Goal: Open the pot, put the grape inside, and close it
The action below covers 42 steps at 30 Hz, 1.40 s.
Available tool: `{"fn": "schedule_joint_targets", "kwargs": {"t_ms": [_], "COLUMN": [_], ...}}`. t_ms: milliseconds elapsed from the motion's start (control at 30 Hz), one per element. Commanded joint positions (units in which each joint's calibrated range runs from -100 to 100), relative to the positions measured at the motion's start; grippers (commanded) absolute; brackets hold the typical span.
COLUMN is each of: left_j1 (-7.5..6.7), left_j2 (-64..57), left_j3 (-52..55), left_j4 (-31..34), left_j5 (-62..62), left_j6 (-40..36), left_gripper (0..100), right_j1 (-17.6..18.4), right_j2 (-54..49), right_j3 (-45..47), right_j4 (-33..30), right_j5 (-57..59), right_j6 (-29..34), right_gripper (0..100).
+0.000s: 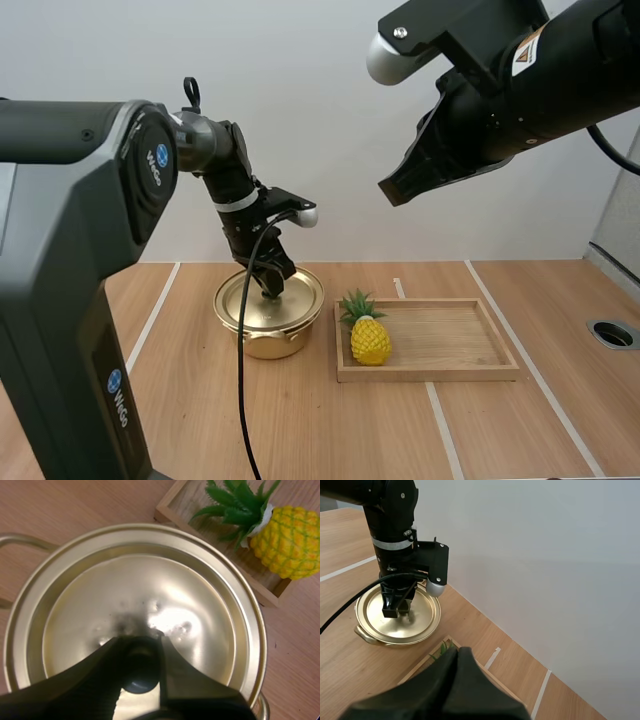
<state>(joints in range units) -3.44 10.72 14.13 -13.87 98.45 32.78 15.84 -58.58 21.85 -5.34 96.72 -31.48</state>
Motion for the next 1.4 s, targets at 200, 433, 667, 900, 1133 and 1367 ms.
{"fn": "schedule_joint_targets", "kwargs": {"t_ms": [200,433,667,900,1133,1367], "left_j1": [-0.11,-0.11,-0.11,-0.11,-0.11,-0.11], "left_j2": [1.1,1.2,1.2,1.2,-0.1,-6.8], "left_j3": [0.4,0.4,0.4,-0.6,-4.2,-13.6], "left_j4": [-0.1,-0.2,-1.9,-2.2,-2.2,-2.2], "left_j5": [1.6,1.6,1.6,1.6,1.6,1.6], "left_j6": [-0.9,-0.9,-2.0,-4.8,-5.2,-7.6], "left_gripper": [0,0,26,100,100,100], "right_j1": [-0.3,-0.3,-0.3,-0.3,-0.3,-0.3], "right_j2": [-0.6,-0.6,-0.6,-0.6,-0.6,-0.6], "right_j3": [0.2,0.2,0.2,0.2,0.2,0.2], "right_j4": [-0.4,-0.3,-0.1,-0.1,-0.1,-0.1], "right_j5": [0.3,0.5,1.0,1.0,1.0,1.0], "right_j6": [0.1,0.1,0.1,0.1,0.1,0.1], "right_gripper": [0,0,0,0,0,0]}}
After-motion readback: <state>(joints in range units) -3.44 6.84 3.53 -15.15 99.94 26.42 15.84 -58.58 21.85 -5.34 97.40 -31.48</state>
